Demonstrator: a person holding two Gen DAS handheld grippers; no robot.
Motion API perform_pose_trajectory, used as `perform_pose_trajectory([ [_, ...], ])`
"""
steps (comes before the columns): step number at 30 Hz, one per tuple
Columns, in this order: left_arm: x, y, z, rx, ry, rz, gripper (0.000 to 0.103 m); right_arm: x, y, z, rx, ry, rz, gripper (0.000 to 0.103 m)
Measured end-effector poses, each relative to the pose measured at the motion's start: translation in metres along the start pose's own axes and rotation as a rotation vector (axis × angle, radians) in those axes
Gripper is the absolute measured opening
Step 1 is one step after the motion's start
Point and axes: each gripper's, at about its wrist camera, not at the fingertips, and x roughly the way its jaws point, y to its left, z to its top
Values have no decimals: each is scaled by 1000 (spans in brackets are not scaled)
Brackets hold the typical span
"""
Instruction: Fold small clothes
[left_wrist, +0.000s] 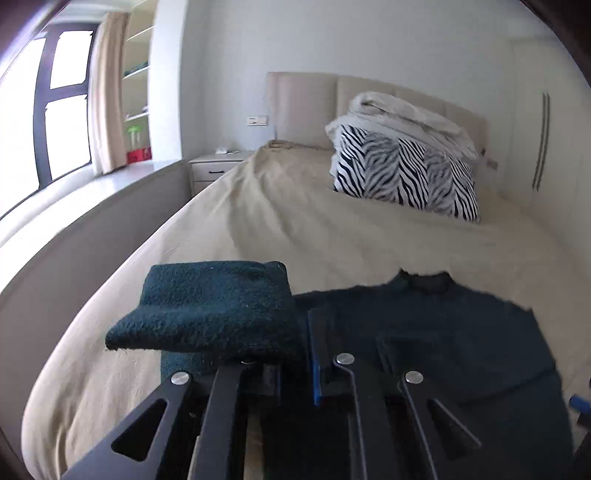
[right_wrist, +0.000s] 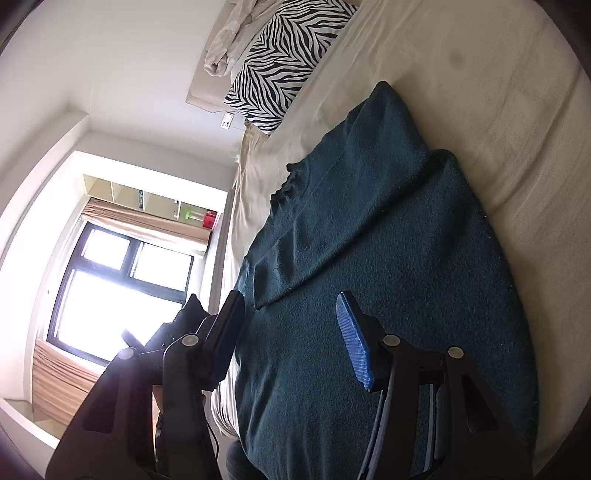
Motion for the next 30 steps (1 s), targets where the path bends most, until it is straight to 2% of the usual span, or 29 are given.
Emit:
perform_pose_trajectory([
  [2, 11, -70, -24, 250, 16, 41, 12, 6, -2, -1, 6, 14, -5, 51],
  [3, 17, -93, -39, 325, 29, 59, 12, 9, -3, -1, 8, 22, -9, 51],
  [5, 27, -113, -66, 380, 68, 63, 12, 19, -3, 0, 8, 45, -11, 52],
  [8, 37, -106, -88, 379, 113, 57, 12, 36, 6, 3, -16, 84, -14, 51],
  [13, 30, -90, -94, 311, 108, 21, 17, 91, 29, 15, -48, 175, -6, 52],
  [16, 31, -93, -95, 310, 99, 25, 17, 135, 45, 16, -48, 242, -34, 52],
  [18, 31, -93, -95, 304, 97, 22, 17, 165, 55, 12, -64, 302, -45, 54],
  [20, 29, -88, -96, 279, 92, 9, 17, 190, 58, 6, -52, 342, -96, 54],
  [23, 28, -78, -95, 224, 95, -18, 17, 216, 56, -7, -20, 387, -134, 54],
  [26, 29, -73, -94, 197, 100, -38, 17, 229, 54, -19, -8, 396, -114, 52],
  [27, 28, -72, -93, 193, 98, -38, 17, 232, 57, -21, -30, 395, -113, 44],
  [28, 27, -71, -93, 188, 97, -40, 20, 235, 61, -22, -56, 401, -115, 26],
  [29, 26, -70, -92, 178, 94, -43, 25, 238, 66, -23, -81, 410, -128, 20],
  [30, 22, -66, -91, 158, 85, -54, 39, 239, 70, -22, -106, 406, -145, 12],
])
